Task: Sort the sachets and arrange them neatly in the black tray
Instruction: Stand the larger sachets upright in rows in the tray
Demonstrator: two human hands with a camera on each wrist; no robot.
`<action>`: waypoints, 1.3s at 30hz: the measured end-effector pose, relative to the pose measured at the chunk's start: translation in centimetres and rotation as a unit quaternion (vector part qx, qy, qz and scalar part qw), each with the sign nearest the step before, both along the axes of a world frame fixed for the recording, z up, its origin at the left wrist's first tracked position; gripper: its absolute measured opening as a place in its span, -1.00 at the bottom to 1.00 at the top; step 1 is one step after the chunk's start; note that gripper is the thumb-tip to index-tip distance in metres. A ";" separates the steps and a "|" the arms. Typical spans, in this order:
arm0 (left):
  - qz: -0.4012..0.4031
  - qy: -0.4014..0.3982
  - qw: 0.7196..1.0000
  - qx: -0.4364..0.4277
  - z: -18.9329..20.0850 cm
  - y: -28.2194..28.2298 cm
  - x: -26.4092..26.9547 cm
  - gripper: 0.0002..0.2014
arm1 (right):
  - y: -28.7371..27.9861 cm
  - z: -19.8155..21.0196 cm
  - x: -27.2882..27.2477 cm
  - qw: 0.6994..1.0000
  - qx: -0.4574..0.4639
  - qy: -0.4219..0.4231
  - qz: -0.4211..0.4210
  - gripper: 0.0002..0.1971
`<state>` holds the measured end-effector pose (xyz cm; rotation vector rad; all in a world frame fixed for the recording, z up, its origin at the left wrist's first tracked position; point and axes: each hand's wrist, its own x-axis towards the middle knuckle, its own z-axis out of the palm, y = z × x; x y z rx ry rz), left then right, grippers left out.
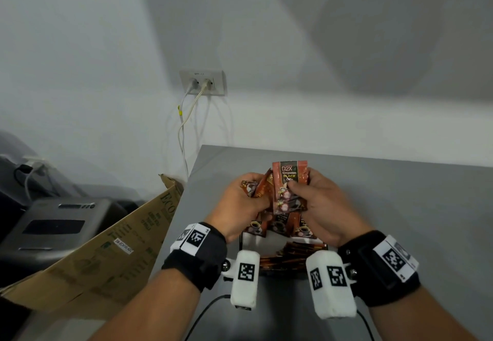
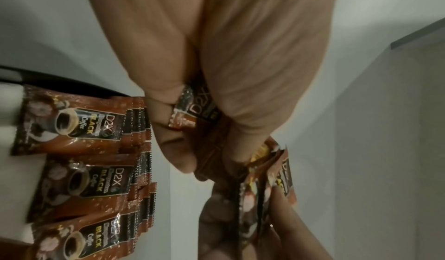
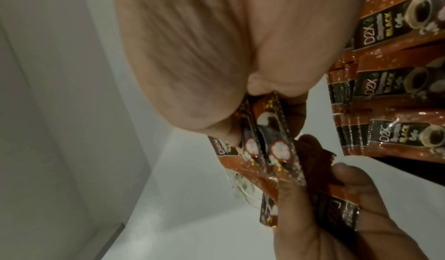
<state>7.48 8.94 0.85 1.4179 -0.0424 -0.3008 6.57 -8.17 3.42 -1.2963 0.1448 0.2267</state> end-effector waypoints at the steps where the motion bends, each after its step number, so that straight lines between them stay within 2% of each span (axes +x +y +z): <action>1: 0.001 -0.004 1.000 0.006 0.0 -0.1 0.0 -0.77 | 0.2 -0.1 0.0 1.000 -0.004 -0.008 -0.009 -0.78; 3: 0.006 0.009 1.000 0.000 0.1 0.1 -0.1 -0.84 | 0.2 0.0 -0.2 0.998 -0.027 -0.039 -0.042 -0.81; 5: 0.023 0.071 0.995 -0.060 0.2 0.5 -0.2 -0.83 | -0.3 0.4 -0.5 0.983 -0.135 -0.108 -0.055 -0.84; 7: 0.039 0.137 0.982 -0.127 0.1 0.7 0.0 -0.72 | -0.6 0.8 -1.1 0.950 -0.257 -0.176 -0.008 -0.85; 8: 0.048 0.145 0.977 -0.148 0.3 0.6 0.1 -0.76 | -0.7 0.8 -1.4 0.935 -0.294 -0.197 0.029 -0.86; 10: 0.074 0.120 0.977 -0.158 0.5 0.5 0.4 -0.96 | -0.6 0.7 -2.0 0.912 -0.338 -0.207 0.102 -0.85; 11: 0.098 0.102 0.978 -0.152 0.5 0.5 0.7 -0.91 | -0.6 0.6 -2.3 0.908 -0.345 -0.200 0.126 -0.84; 13: 0.141 0.053 0.981 -0.120 0.3 0.9 1.3 -0.76 | -0.9 0.3 -2.5 0.927 -0.306 -0.178 0.122 -0.81; 15: 0.155 -0.005 0.987 -0.041 0.0 1.6 1.6 -0.64 | -1.2 0.2 -2.2 0.974 -0.187 -0.109 0.062 -0.76; 17: 0.129 -0.053 0.990 0.031 -0.2 1.7 1.5 -0.63 | -1.2 0.2 -1.2 0.996 -0.078 -0.029 0.032 -0.75; 20: 0.076 -0.072 0.994 0.043 0.0 0.8 1.1 -0.69 | -0.5 -0.3 -0.1 0.995 -0.096 0.007 0.040 -0.78; 23: 0.079 -0.069 0.994 0.037 -0.1 0.0 0.8 -0.79 | 0.2 -0.8 -0.2 0.993 -0.113 0.010 0.036 -0.77; 25: 0.086 -0.020 0.996 -0.010 0.2 0.0 0.5 -0.87 | 0.2 -0.9 -0.3 0.995 -0.090 0.018 0.030 -0.74; 28: 0.094 0.046 0.992 -0.069 0.1 0.4 0.5 -0.82 | -0.4 -1.1 -0.2 0.999 -0.044 0.025 0.002 -0.74; 33: 0.118 0.016 0.992 -0.044 -0.2 1.2 1.3 -0.90 | -1.2 -1.1 0.2 0.997 0.032 0.044 -0.053 -0.74; 34: 0.125 0.010 0.991 -0.049 -0.4 1.4 1.5 -0.88 | -1.3 -1.0 0.1 0.996 0.050 0.045 -0.057 -0.75; 37: 0.133 0.021 0.988 -0.076 -0.5 1.6 1.7 -0.61 | -1.5 -0.9 -0.2 0.994 0.083 0.038 -0.056 -0.78; 39: 0.143 0.038 0.985 -0.085 -0.5 1.4 1.5 -0.62 | -1.5 -0.8 -0.5 0.994 0.089 0.035 -0.049 -0.77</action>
